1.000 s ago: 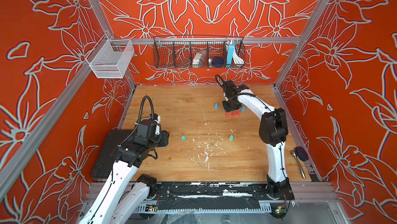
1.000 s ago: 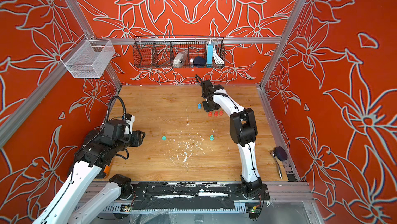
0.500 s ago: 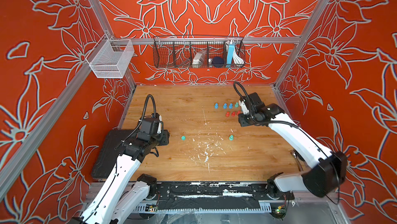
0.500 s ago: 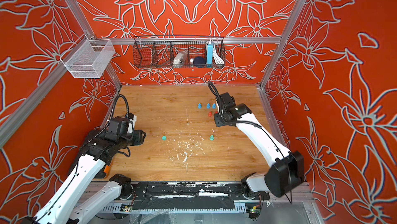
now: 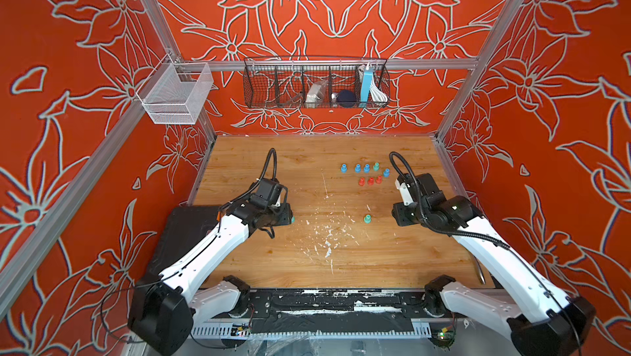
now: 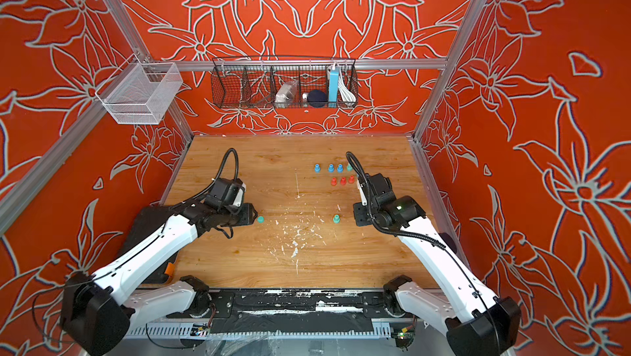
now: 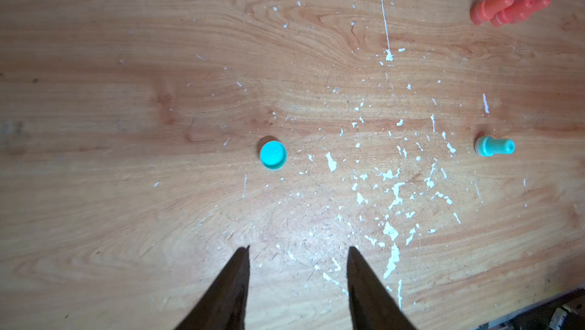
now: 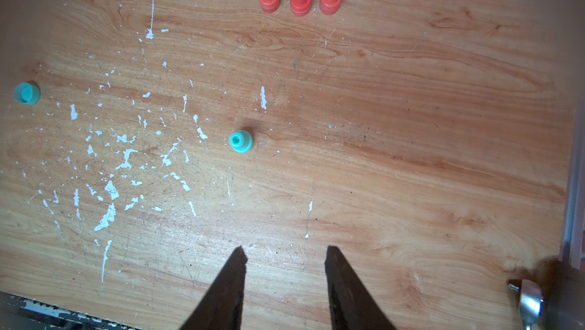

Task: Close the stamp cap
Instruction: Move the cover to the center of the board.

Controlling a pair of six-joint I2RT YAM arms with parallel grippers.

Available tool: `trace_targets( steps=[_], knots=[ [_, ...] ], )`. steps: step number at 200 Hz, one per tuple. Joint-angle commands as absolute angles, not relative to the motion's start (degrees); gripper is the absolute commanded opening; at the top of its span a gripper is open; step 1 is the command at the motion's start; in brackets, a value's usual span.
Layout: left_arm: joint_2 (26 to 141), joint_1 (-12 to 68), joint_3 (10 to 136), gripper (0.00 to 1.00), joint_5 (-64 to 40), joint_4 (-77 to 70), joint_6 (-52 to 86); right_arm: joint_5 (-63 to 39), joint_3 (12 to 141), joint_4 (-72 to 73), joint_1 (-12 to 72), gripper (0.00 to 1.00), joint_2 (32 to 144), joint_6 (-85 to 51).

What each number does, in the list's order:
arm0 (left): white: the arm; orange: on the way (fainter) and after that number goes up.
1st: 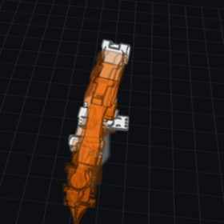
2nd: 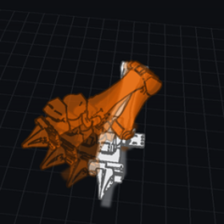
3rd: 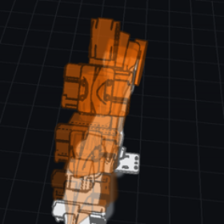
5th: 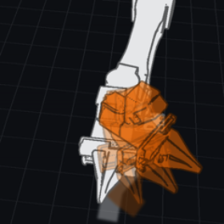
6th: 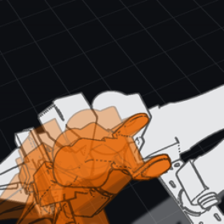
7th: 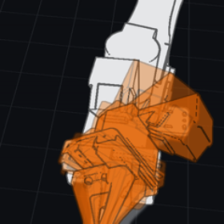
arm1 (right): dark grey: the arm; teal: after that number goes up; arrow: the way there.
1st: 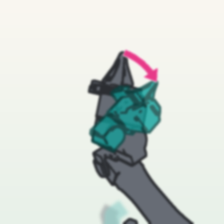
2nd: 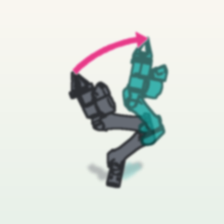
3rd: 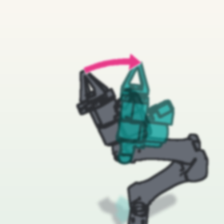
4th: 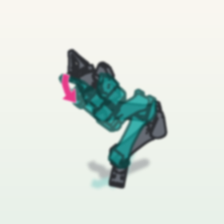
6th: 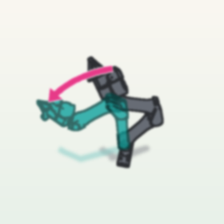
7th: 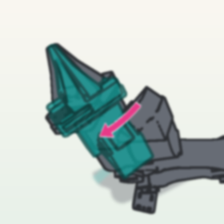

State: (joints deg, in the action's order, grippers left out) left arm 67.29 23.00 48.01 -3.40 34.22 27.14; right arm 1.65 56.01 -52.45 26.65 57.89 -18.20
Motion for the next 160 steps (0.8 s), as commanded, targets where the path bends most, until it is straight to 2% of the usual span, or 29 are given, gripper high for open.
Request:
trace_targets(
  steps=[1, 70, 160],
  knots=[
    [71.2, 23.4, 47.2, 0.50, -4.1, 28.1, 31.0, 2.9, 54.1, -53.9, 27.0, 0.45, 55.8, -18.7],
    [82.4, 23.7, 47.1, 0.48, -4.9, 21.5, 32.4, 2.3, 52.2, -53.0, 27.0, 0.46, 52.7, -19.5],
    [88.9, 23.7, 46.1, 0.47, -5.2, 17.5, 32.9, 2.5, 52.0, -52.4, 27.0, 0.46, 53.1, -19.6]
  ],
)
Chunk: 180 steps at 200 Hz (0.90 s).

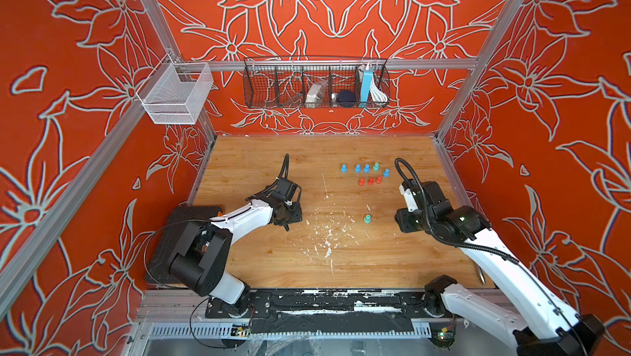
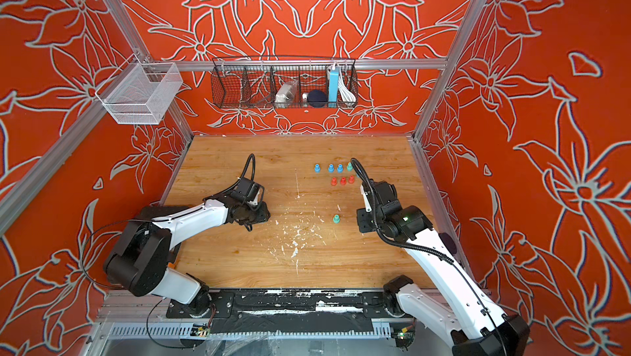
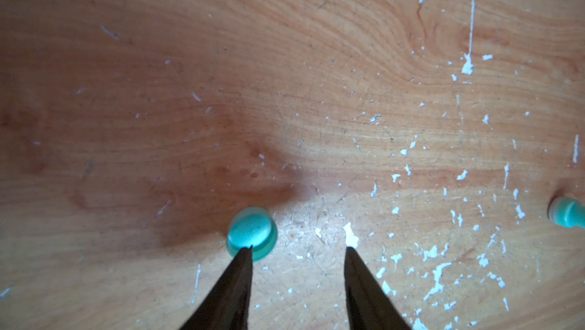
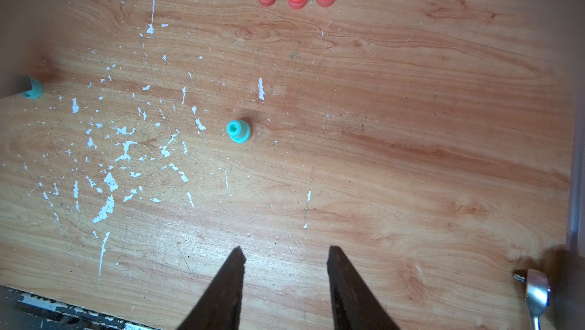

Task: Close the stamp cap
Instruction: Move the cover to the center of the board.

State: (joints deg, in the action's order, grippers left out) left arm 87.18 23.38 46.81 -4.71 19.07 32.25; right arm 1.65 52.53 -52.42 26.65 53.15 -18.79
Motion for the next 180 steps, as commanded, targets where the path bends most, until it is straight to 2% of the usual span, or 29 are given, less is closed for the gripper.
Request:
trace_targets(
  steps=[1, 78, 146, 180],
  knots=[
    [89.0, 23.7, 46.0, 0.47, -5.3, 17.5, 32.9, 2.5, 51.9, -52.3, 27.0, 0.46, 53.1, -19.6],
    [92.4, 25.1, 45.9, 0.47, -5.7, 15.6, 33.7, 2.4, 51.8, -51.8, 26.9, 0.46, 53.0, -19.8],
    [99.0, 33.2, 49.4, 0.47, -6.8, 12.4, 38.2, 2.6, 51.6, -51.7, 27.0, 0.46, 52.3, -19.9],
    [103.9, 38.5, 55.4, 0.47, -6.7, 11.7, 40.7, 2.7, 51.6, -51.6, 27.0, 0.46, 52.1, -20.0]
  ],
)
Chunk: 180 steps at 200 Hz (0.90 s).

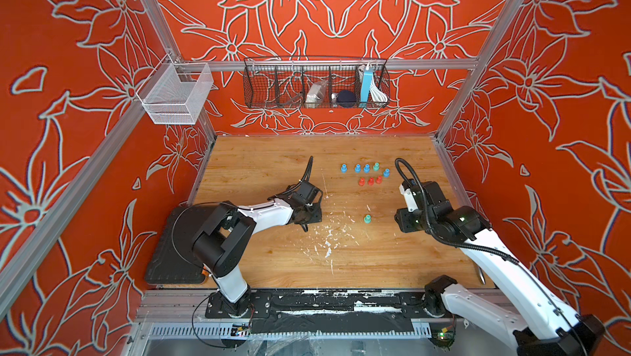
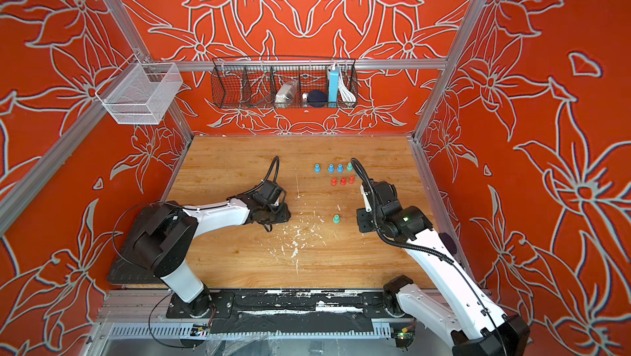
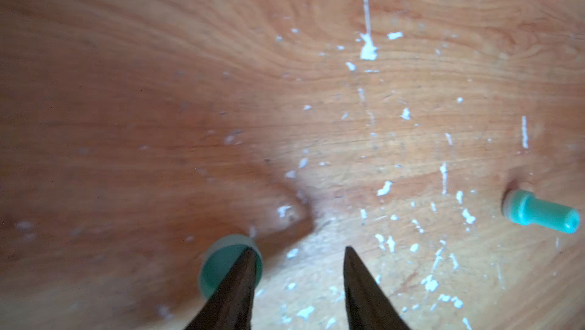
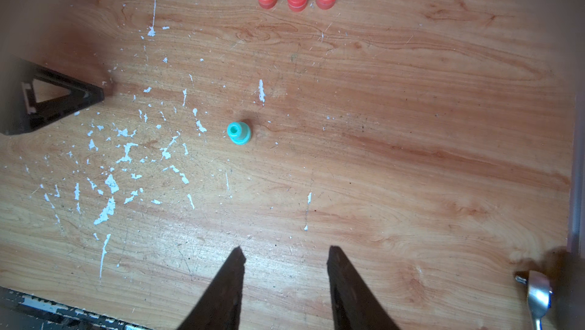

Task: Close the stamp cap
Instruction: Move the cover to the center of the board.

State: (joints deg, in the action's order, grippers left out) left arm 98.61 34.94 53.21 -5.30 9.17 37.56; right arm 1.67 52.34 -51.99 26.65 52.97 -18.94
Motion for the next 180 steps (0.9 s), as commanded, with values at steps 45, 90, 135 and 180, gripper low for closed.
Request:
trace_targets(
  steps=[45, 90, 135, 180],
  knots=[
    [108.6, 41.4, 64.1, 0.47, -6.5, 14.2, 40.3, 2.8, 51.5, -51.6, 27.0, 0.46, 51.9, -20.0],
    [107.6, 42.7, 68.4, 0.48, -4.1, 18.1, 37.7, 2.7, 51.5, -51.4, 27.0, 0.46, 51.9, -20.1],
    [105.8, 42.8, 71.4, 0.49, -4.1, 19.8, 36.7, 2.8, 51.3, -51.3, 27.0, 0.46, 51.5, -20.2],
    [100.4, 42.6, 72.3, 0.49, -2.3, 23.5, 34.0, 3.0, 51.4, -51.3, 27.0, 0.46, 51.6, -20.1]
  ],
)
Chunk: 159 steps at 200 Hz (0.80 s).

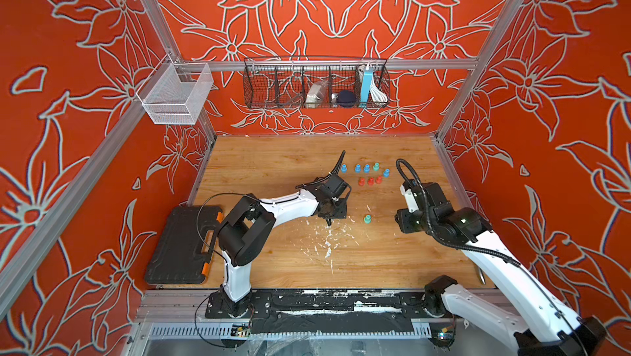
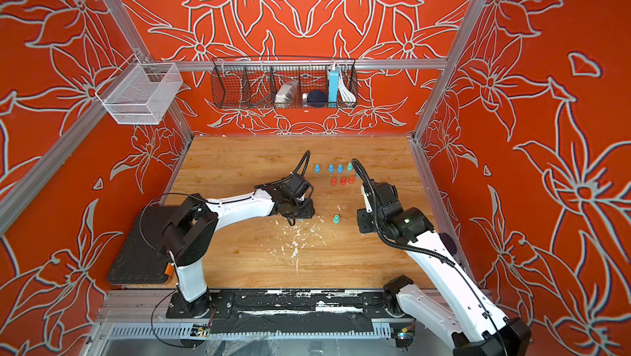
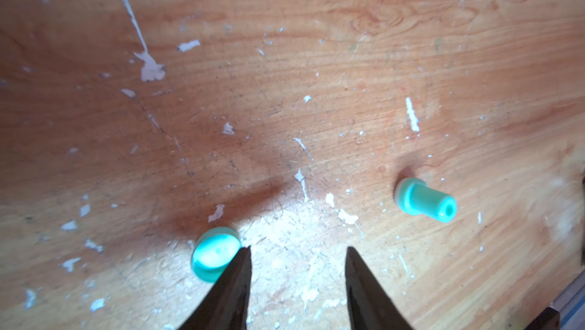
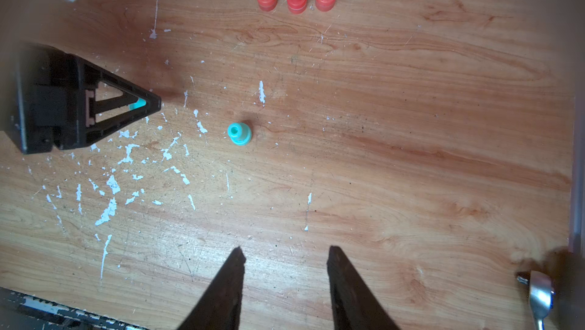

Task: Close the stamp cap
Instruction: Move the cover to the center of the board.

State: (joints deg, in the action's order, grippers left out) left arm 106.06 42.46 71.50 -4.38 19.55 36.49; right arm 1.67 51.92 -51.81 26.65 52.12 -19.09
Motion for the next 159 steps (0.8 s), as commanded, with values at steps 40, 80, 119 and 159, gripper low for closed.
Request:
trace_targets(
  steps=[40, 80, 119, 159],
  knots=[
    [88.6, 39.3, 67.3, 0.49, -1.2, 29.2, 29.6, 2.6, 51.3, -51.5, 27.0, 0.46, 52.0, -20.1],
    [73.8, 32.2, 60.5, 0.49, -0.3, 41.5, 22.4, 2.2, 51.3, -51.4, 27.0, 0.46, 52.4, -20.1],
    [57.8, 24.1, 55.7, 0.49, -0.1, 50.6, 17.0, 1.6, 51.3, -51.5, 27.0, 0.46, 54.5, -20.0],
    [45.6, 20.3, 48.3, 0.51, -2.3, 47.5, 15.9, 2.3, 51.2, -51.8, 27.0, 0.47, 56.1, -20.1]
  ],
)
